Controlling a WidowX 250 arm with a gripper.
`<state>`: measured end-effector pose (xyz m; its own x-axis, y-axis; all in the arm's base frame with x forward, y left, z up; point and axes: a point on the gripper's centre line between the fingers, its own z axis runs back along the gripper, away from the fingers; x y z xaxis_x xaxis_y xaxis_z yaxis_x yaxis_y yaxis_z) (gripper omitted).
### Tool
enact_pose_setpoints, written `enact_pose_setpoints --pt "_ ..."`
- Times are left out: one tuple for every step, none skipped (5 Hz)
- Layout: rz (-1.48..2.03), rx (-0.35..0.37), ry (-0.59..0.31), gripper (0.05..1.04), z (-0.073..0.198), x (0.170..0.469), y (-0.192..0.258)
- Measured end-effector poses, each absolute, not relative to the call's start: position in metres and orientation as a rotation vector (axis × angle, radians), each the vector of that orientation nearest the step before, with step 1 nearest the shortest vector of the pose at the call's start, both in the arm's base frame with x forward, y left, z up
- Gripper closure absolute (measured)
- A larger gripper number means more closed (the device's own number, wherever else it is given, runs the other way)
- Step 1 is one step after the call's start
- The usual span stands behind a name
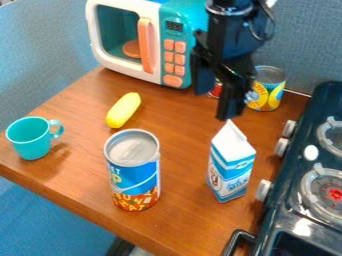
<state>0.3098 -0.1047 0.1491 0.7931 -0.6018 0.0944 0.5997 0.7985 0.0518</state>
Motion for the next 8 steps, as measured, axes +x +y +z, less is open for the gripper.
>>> enact_pose_setpoints --pt "-0.68 -0.032 -0.128 0.083 0.147 0.307 -0.118" --pt "-0.712 -0.041 -0.112 0.083 0.139 0.309 -0.12" --pt "-0.719 -0.045 -0.076 0.083 0.129 0.314 -0.123" --pt "-0.729 -0.056 -0.037 0.083 0.116 0.317 -0.126" --pt "-0.74 -0.072 -0.035 0.083 0.114 0.32 -0.13" --pt "-0.721 -0.073 -0.006 0.083 0.105 0.322 -0.13" --pt "-0.713 -0.064 0.034 0.138 0.095 0.322 -0.133" --pt "-0.708 -0.045 0.046 0.241 0.095 0.319 -0.137"
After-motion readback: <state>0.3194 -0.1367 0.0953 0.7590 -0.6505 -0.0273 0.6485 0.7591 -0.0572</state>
